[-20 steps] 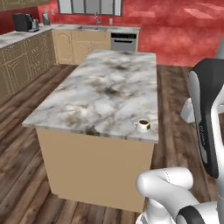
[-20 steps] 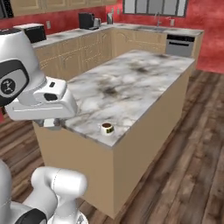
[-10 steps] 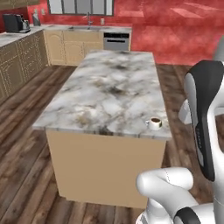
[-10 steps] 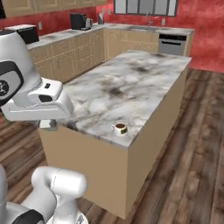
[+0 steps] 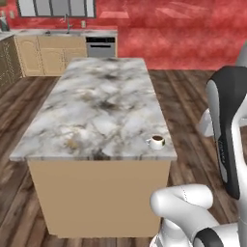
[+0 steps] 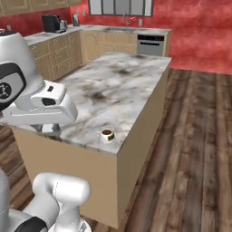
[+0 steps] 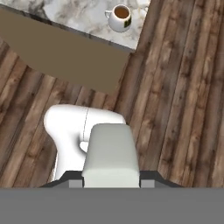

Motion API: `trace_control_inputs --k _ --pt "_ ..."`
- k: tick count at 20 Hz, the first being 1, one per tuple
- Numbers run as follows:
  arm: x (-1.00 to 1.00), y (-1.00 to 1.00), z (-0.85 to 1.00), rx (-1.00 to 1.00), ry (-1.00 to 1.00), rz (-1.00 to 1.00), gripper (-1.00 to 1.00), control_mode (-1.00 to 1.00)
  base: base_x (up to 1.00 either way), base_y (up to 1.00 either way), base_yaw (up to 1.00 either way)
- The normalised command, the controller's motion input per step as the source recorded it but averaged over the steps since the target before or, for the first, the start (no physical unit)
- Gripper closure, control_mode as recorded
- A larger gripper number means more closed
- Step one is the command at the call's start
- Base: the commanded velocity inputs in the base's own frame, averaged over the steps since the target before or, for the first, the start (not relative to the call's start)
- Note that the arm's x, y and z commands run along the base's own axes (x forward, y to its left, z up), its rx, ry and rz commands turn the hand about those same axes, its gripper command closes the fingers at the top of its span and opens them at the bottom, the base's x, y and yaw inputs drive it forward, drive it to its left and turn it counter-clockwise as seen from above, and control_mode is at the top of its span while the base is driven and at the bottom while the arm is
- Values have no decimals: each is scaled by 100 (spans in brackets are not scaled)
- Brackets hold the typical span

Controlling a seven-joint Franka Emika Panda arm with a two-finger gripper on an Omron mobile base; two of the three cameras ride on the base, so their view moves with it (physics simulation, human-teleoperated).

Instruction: Pick up the marshmallow and place it in the cup of hot chocolate on the dining counter.

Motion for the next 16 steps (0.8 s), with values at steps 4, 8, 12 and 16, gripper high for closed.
trace_control_inputs --k 4,8,12,16 --pt "0 0 0 0 0 0 100 100 53 13 -30" --pt "0 0 0 0 0 0 100 100 24 3 -23" --pt "0 0 0 0 0 0 100 100 19 11 -16" --pt "0 0 0 0 0 0 100 100 32 21 -13"
